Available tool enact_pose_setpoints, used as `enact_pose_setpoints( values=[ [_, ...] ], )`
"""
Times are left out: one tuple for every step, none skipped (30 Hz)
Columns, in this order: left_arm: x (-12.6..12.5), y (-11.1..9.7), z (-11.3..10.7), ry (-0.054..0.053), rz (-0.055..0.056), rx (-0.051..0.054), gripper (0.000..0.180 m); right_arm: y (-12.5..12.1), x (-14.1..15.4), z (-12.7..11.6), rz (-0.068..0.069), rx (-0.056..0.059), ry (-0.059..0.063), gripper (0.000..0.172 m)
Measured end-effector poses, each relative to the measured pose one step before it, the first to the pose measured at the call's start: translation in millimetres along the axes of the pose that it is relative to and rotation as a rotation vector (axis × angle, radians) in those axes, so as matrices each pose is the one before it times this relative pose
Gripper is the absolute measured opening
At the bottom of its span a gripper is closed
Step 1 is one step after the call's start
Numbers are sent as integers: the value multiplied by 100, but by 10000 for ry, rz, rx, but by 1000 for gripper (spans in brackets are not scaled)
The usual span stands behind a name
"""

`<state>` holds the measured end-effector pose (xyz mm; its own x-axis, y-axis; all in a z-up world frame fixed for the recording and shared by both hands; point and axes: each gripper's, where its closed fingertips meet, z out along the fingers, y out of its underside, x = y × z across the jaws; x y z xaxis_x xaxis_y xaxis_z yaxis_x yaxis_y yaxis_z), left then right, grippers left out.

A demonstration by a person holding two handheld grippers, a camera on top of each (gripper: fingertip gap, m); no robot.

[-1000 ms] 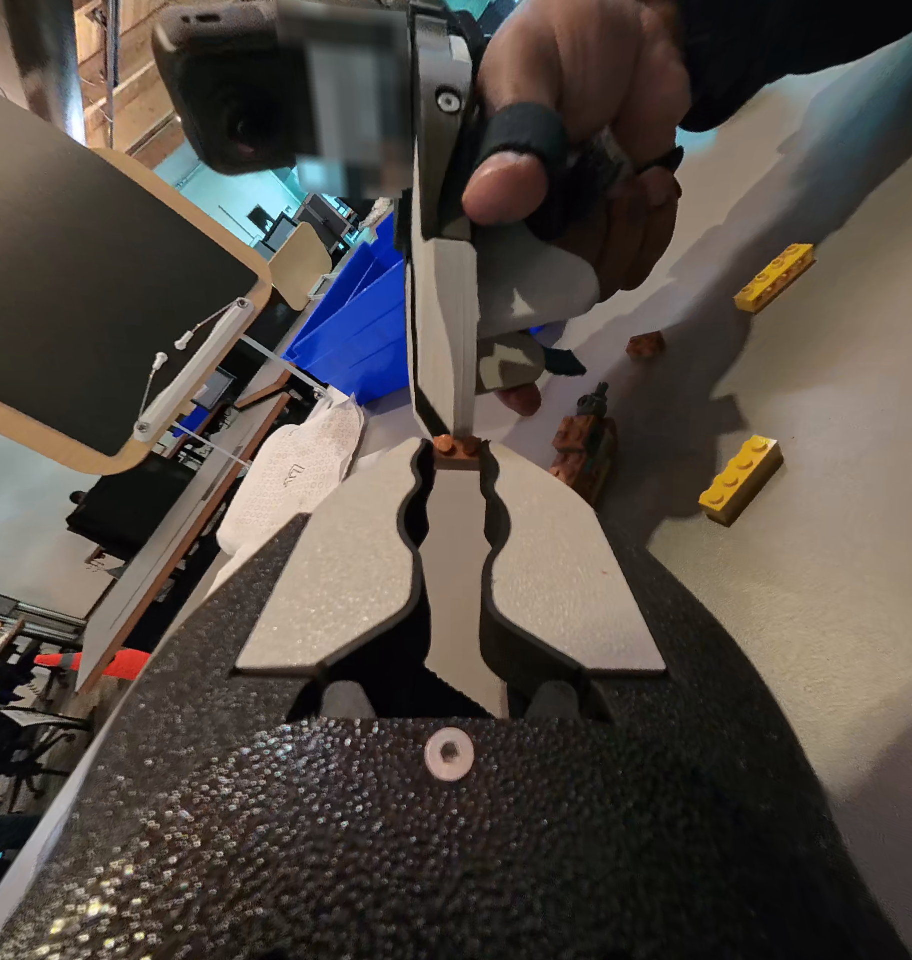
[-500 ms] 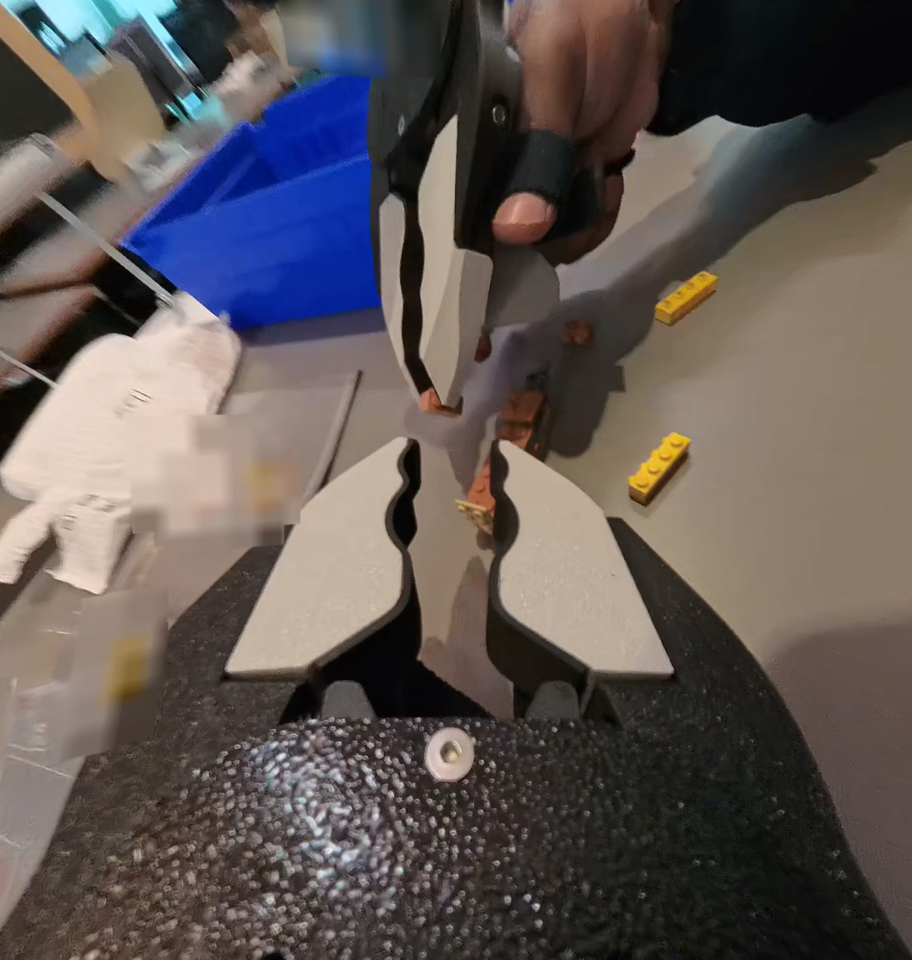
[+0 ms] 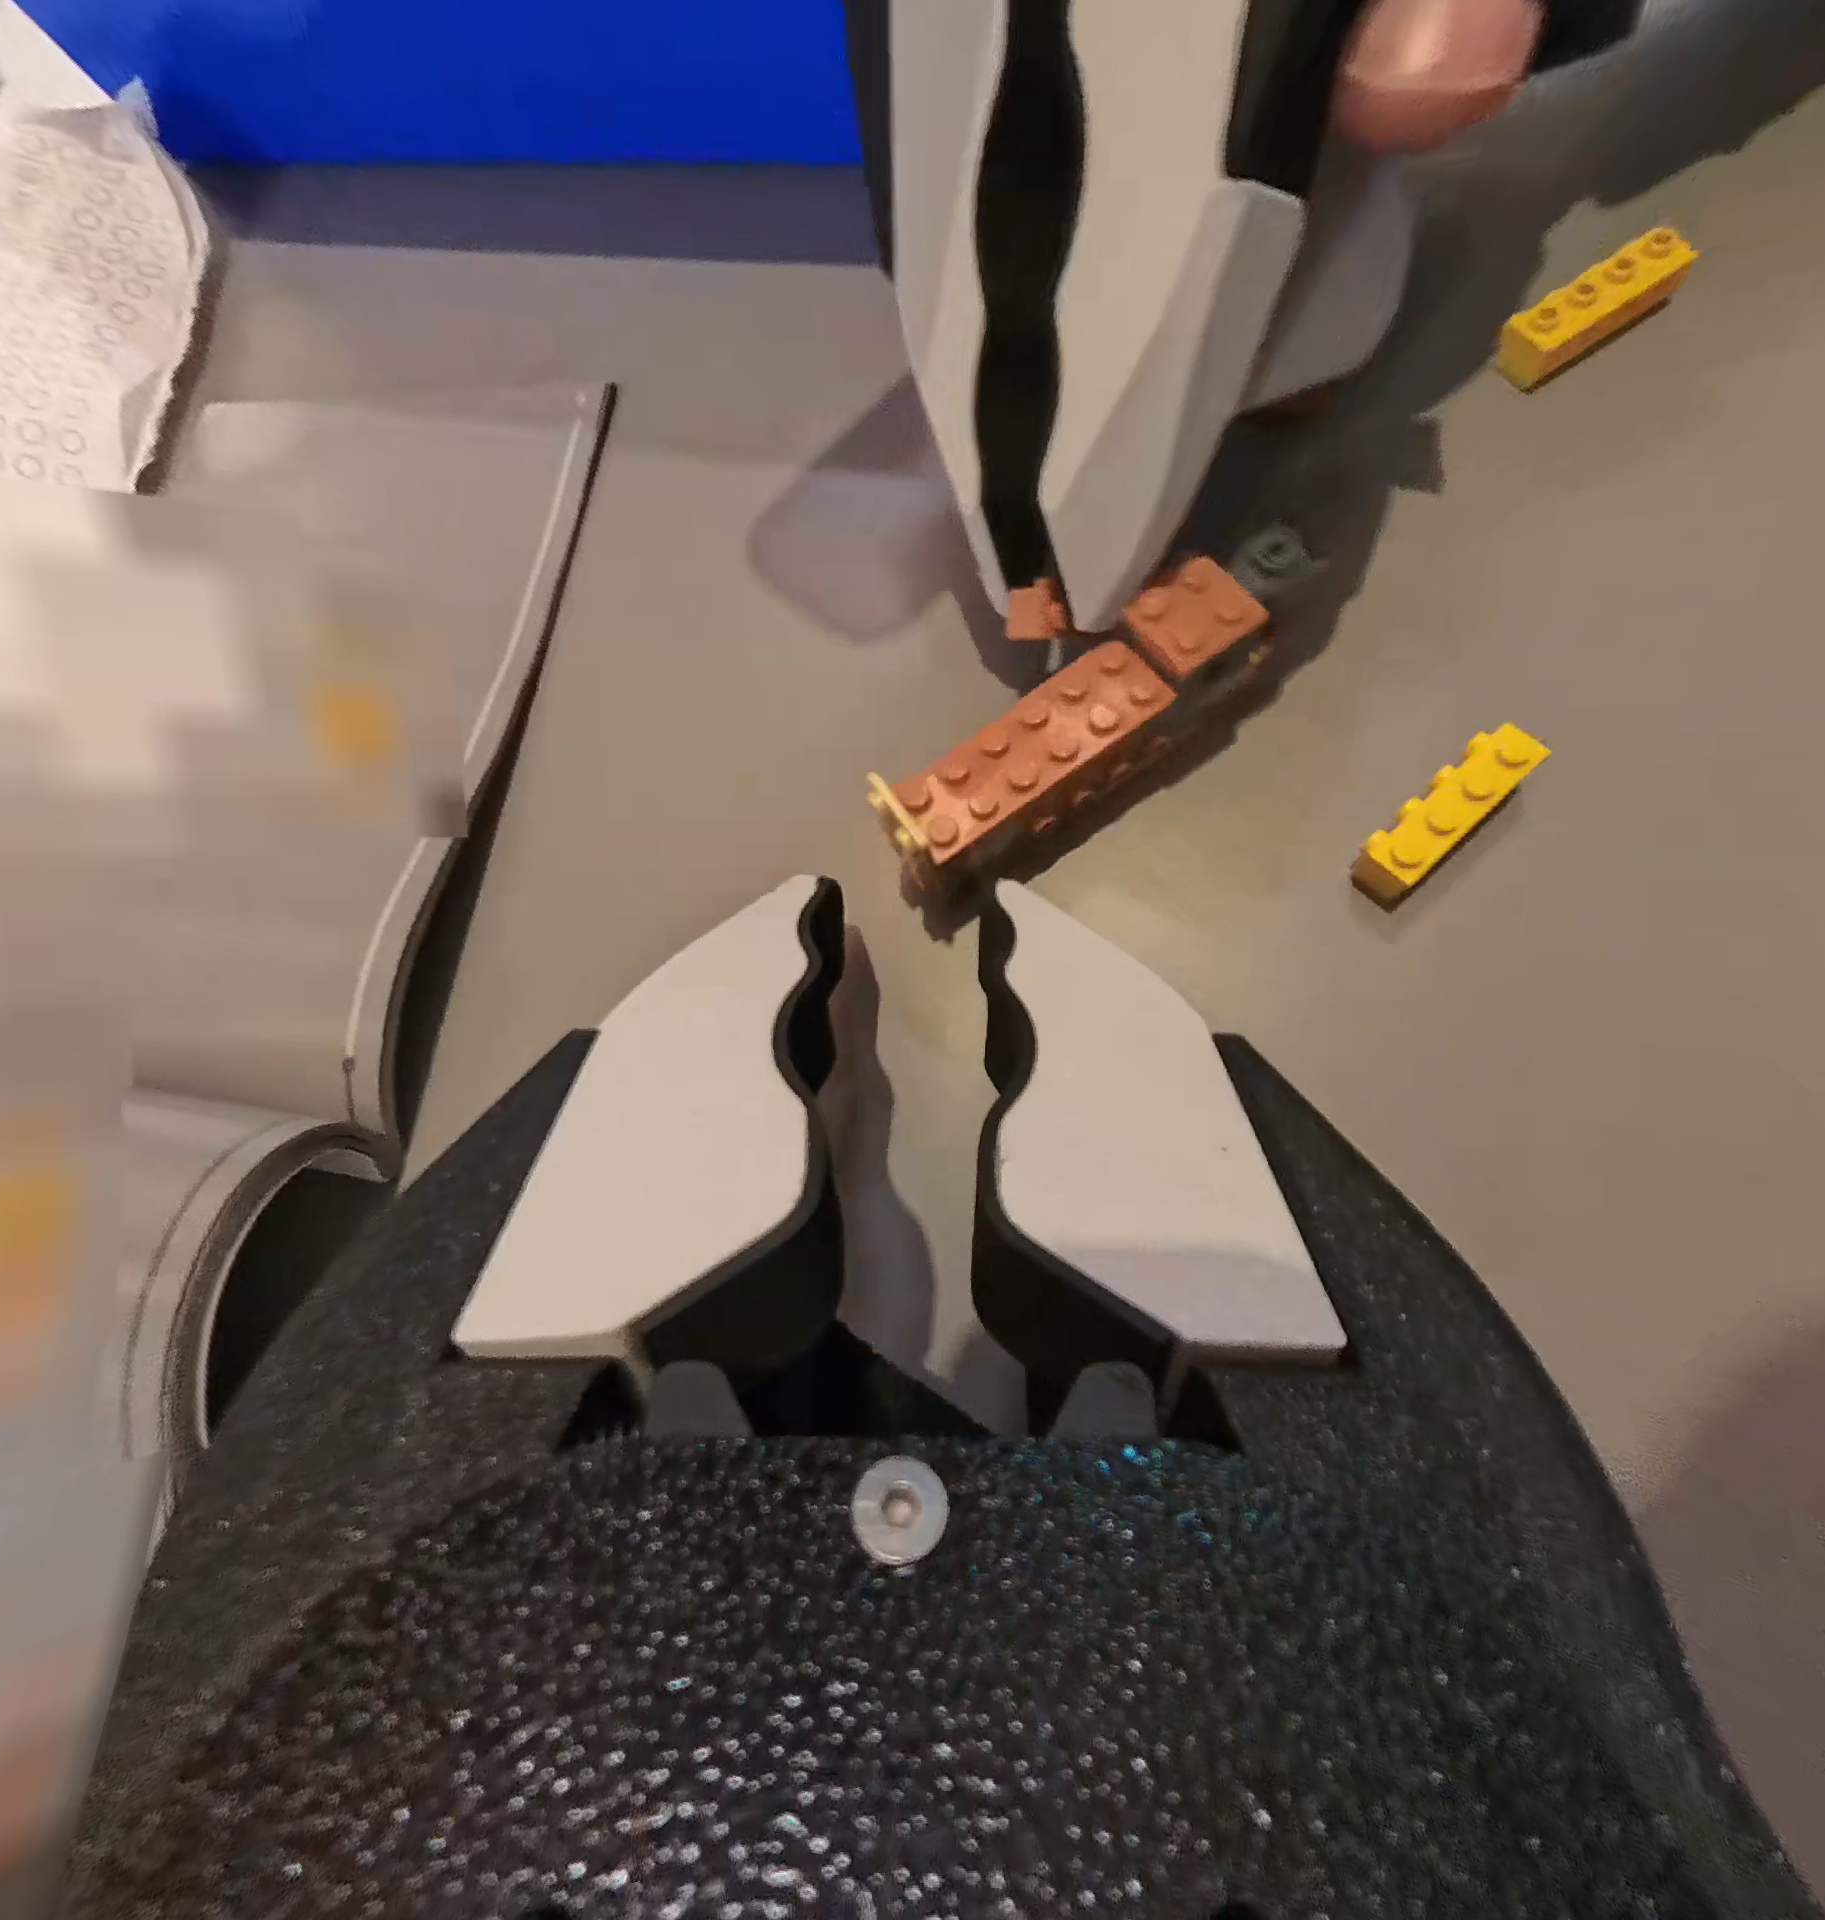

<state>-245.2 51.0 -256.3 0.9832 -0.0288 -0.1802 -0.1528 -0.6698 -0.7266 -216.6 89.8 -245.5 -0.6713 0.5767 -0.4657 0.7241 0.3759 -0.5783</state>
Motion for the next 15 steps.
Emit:
enact_pose_setpoints(
  values=[
    [-164,-10,92,-21,-45,-29,24,32,-257,107,62,14,-154,12],
    [-83,43,94,13,-31,-47,24,45,-248,129,46,6,-143,12],
    [-98,-8,55,-4,-38,-22,24,31,-296,150,33,5,-149,12],
    [-132,-18,44,-39,-12,-2,24,38,-307,153,38,-3,-152,12],
    [-54,-26,36,13,16,11,24,34,-243,121,18,-1,-107,12],
    [-5,3,2,33,12,7,24,-55,-83,27,6,36,-7,12],
    [8,-14,-47,29,-18,40,24,-158,49,-72,25,92,54,12],
    [16,-104,-116,22,-13,118,24,-232,73,-149,74,143,18,12],
    [83,-230,-171,56,38,212,24,-271,19,-171,130,189,-49,12],
    [106,-262,-201,55,63,250,24,-298,-35,-156,181,220,-118,12],
    [-27,-275,-182,-26,21,250,24,-262,-108,-107,214,215,-169,12],
    [-135,-331,-190,-89,51,283,24,-241,-161,-73,224,209,-216,12],
    [-93,-463,-209,-89,145,337,25,-238,-263,-64,235,230,-276,12],
    [-62,-604,-241,-94,215,407,25,-263,-319,-67,264,251,-317,12],
    [49,-697,-238,-49,255,441,25,-299,-367,-83,268,265,-346,12]
  ],
)
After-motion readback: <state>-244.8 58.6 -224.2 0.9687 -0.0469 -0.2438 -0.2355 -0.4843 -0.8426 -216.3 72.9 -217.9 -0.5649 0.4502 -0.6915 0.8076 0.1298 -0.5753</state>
